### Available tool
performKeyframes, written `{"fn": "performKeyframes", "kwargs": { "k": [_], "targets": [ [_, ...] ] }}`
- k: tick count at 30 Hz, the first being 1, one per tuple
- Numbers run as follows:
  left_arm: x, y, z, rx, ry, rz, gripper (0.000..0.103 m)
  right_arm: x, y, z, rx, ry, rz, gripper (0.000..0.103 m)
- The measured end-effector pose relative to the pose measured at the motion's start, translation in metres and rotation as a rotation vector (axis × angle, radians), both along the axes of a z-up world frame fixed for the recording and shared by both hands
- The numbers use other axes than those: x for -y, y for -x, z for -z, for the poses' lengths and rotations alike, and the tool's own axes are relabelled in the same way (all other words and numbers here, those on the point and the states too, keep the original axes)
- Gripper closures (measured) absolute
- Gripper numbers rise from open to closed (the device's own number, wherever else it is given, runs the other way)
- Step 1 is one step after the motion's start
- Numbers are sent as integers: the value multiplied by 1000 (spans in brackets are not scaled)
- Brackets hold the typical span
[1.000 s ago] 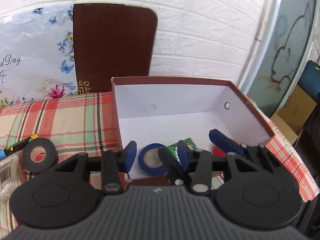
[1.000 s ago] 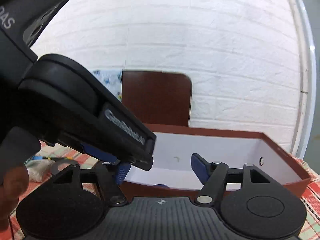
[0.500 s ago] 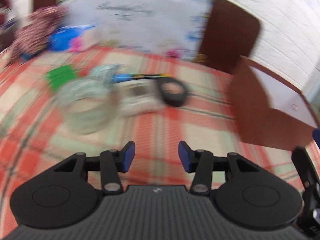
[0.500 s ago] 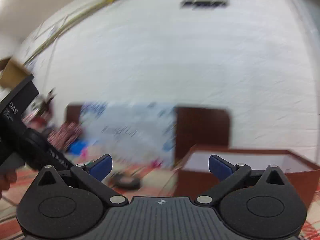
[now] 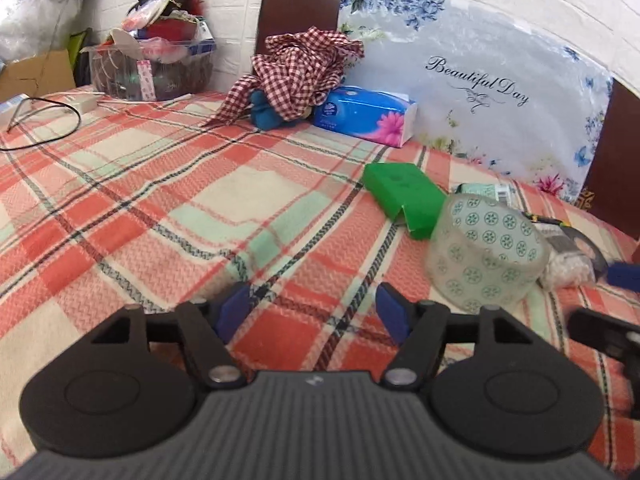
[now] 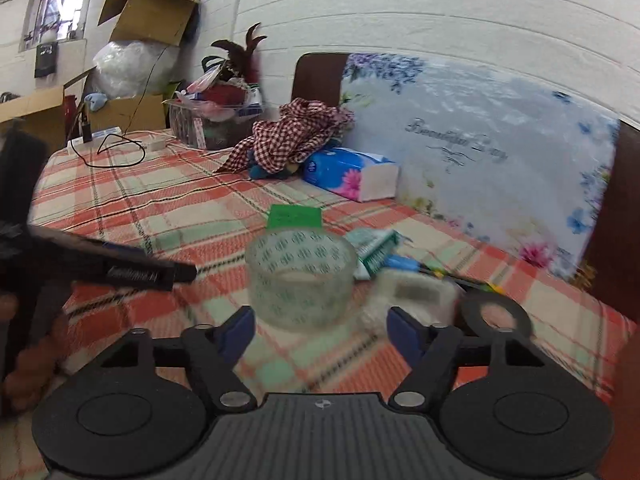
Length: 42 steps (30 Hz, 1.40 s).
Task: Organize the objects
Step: 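Move both grippers to the clear packing tape roll and close on it, then carry the clear tape roll into the brown box and release it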
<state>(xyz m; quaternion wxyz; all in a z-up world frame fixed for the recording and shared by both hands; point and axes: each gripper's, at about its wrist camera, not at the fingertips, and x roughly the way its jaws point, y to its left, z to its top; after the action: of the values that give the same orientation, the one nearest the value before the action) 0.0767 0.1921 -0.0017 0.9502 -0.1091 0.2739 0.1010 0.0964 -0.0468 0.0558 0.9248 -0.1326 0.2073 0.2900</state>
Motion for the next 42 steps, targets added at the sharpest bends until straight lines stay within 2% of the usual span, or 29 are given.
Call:
{"fn": "performKeyframes", "kwargs": {
  "k": [1, 2, 3, 5, 6, 10, 13, 16, 21, 23, 24, 27, 29, 32, 34, 37, 38, 39, 40, 41, 42],
  "targets": [
    [-2, 1, 2, 11, 28, 3, 29, -12, -9, -1, 13, -3, -14, 13],
    [-6, 1, 3, 21, 55, 4, 28, -23, -16, 0, 26, 4, -29, 11],
    [-8, 2, 4, 29, 73, 5, 28, -35, -24, 1, 32, 23, -37, 11],
    [-10, 2, 5, 28, 81, -11, 35, -51, -39, 7, 22, 57, -32, 11],
    [-12, 2, 5, 39, 96, -9, 30, -57, -46, 10, 21, 74, -13, 12],
    [-13, 1, 5, 43, 103, 8, 28, -48, -41, 11, 8, 79, -4, 13],
    [-14, 1, 4, 45, 105, 12, 27, -15, -4, 10, -2, 58, 9, 13],
    [-13, 1, 4, 43, 99, 16, 27, 37, 50, 12, -20, 31, 56, 13],
    [-3, -3, 2, 11, 41, 45, 24, 135, 114, 1, -20, 17, 342, 11],
    [10, -9, -1, -33, -25, 72, 24, 169, 127, -6, -13, -20, 434, 7],
    [20, -11, -4, -51, -40, 105, 27, 183, 133, -7, -12, -41, 461, 6],
    [61, -8, -21, -49, 89, 279, 32, 208, 142, 0, -55, -79, 486, 6],
    [104, -2, -35, -50, 131, 408, 32, 212, 145, 10, -94, -93, 474, 7],
    [175, 9, -49, -119, 141, 616, 32, 207, 145, 18, -112, -73, 424, 9],
    [218, 12, -55, -185, 120, 731, 32, 207, 145, 19, -115, -60, 403, 10],
    [260, 17, -51, -253, 62, 801, 32, 211, 135, 26, -158, -71, 408, 11],
    [269, 16, -45, -281, 45, 811, 37, 212, 132, 28, -177, -81, 415, 17],
    [279, 15, -37, -321, 19, 824, 55, 214, 127, 30, -193, -92, 420, 20],
    [285, 12, -26, -355, 20, 849, 64, 215, 123, 31, -206, -105, 419, 18],
    [286, 11, -20, -363, 45, 859, 67, 214, 121, 32, -205, -107, 409, 18],
    [288, 14, -20, -354, 30, 847, 69, 212, 120, 32, -194, -98, 401, 18]
  ]
}}
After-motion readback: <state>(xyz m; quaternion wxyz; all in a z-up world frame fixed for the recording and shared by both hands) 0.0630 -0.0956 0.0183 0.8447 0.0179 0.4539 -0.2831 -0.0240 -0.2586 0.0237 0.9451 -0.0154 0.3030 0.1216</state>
